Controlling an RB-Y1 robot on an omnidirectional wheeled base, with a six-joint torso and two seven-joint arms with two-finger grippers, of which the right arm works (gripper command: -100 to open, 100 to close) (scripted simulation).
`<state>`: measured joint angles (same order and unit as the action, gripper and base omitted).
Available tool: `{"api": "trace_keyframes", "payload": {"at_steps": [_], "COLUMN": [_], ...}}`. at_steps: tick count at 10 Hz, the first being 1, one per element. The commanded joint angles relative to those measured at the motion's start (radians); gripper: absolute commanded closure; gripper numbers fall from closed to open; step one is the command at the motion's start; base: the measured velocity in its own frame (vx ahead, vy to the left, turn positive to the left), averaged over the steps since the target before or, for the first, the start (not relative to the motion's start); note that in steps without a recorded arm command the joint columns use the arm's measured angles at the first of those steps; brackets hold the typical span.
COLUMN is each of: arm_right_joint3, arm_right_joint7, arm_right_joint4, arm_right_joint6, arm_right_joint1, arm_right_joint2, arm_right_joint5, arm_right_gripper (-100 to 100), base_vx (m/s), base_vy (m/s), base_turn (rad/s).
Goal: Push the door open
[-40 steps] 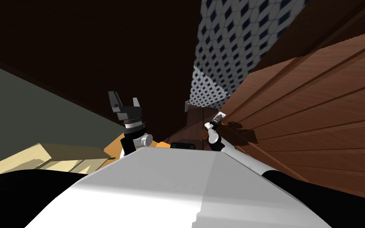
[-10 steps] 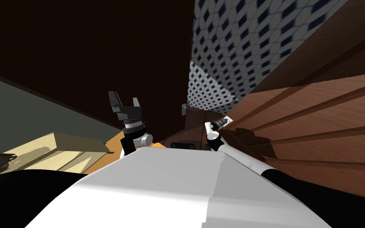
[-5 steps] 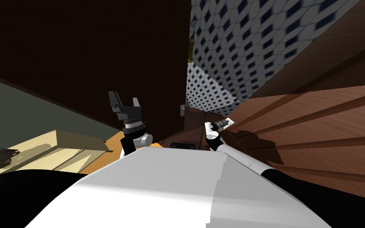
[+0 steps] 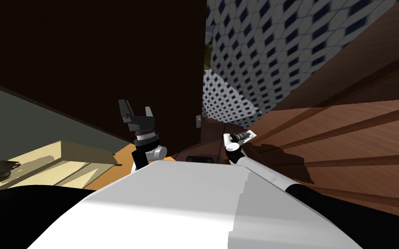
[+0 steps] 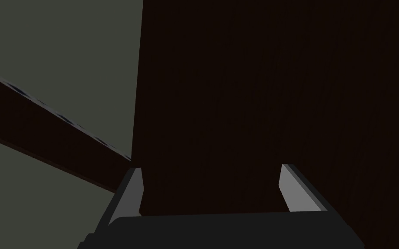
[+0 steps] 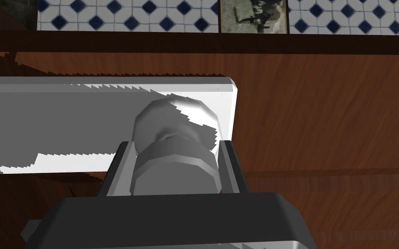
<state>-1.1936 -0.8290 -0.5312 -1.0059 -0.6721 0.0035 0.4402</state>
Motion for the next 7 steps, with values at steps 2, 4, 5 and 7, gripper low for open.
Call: {"api": "trace_keyframes", "payload": {"at_steps": [2, 4, 5, 7], "arm_right_joint3": [-0.018, -0.057, -0.057, -0.095], "arm_right_joint7": [-0.012, -0.032, -0.032, -0.05], "arm_right_joint4": [0.003, -0.01, -0.01, -0.022], "arm_right_joint6": [-0.018, -0.055, -0.055, -0.089], "arm_right_joint1": [-0.002, -0.007, -0.007, -0.012], "arm_right_joint2": [0.008, -0.026, -0.026, -0.037], "arm_right_joint5": [0.007, 0.022, 0.022, 0.037], "arm_right_gripper": [100, 100, 100, 100], "base_vx": [0.059, 0.058, 0.075, 0.114], "base_vy": [-0.106, -0.163, -0.134, -0.162], "base_turn": [0.058, 0.075, 0.005, 0.032]}}
